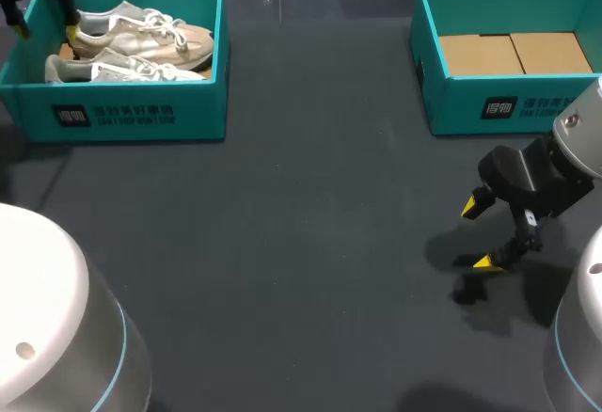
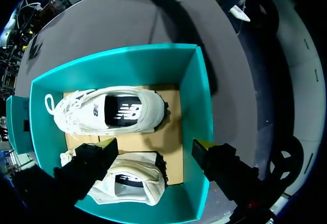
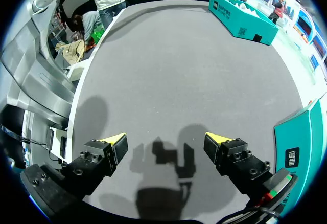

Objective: Take the shoe out of the shoebox, open the shoe tongue, remove and reinsert the insole, then place the shoe into the shoebox

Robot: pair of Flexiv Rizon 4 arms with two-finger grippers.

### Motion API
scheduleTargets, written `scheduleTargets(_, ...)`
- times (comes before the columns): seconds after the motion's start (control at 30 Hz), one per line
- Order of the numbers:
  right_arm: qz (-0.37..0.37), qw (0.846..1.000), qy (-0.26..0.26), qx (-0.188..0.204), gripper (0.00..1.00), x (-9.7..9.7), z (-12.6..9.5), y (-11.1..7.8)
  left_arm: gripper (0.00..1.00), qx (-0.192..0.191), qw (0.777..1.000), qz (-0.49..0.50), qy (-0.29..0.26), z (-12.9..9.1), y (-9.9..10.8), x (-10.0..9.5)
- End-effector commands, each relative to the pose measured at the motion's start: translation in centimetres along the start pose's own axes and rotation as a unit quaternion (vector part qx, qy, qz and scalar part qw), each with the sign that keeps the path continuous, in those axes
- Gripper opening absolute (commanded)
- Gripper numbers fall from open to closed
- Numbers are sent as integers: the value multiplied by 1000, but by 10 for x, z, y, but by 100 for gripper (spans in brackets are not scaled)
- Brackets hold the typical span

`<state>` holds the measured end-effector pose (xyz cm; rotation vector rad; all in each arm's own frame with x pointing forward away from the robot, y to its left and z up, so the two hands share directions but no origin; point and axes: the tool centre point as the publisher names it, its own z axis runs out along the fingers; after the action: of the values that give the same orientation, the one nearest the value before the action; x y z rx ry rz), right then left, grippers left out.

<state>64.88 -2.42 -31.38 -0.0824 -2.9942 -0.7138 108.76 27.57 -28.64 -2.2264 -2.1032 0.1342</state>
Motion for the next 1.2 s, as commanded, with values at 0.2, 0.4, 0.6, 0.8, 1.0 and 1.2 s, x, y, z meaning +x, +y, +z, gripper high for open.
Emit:
scheduleTargets(0.2, 0, 1000, -1, 1, 100, 1, 0, 0, 100, -62, 998, 3, -5, 10, -39, 1)
scheduleTargets(0.4, 0, 1000, -1, 1, 100, 1, 0, 0, 100, -73, 997, 3, -5, 19, -43, -5)
scheduleTargets(0.6, 0, 1000, -1, 1, 100, 1, 0, 0, 100, -76, 997, -3, -4, 30, -44, -8)
scheduleTargets(0.8, 0, 1000, -1, 1, 100, 1, 0, 0, 99, -76, 997, -16, 6, 43, -43, -10)
scheduleTargets(1.0, 0, 1000, -1, 1, 100, 1, 0, 0, 96, -72, 997, -29, 12, 57, -38, -8)
scheduleTargets(1.2, 0, 1000, -1, 1, 100, 1, 0, 0, 84, -66, 997, -36, 26, 68, -35, -9)
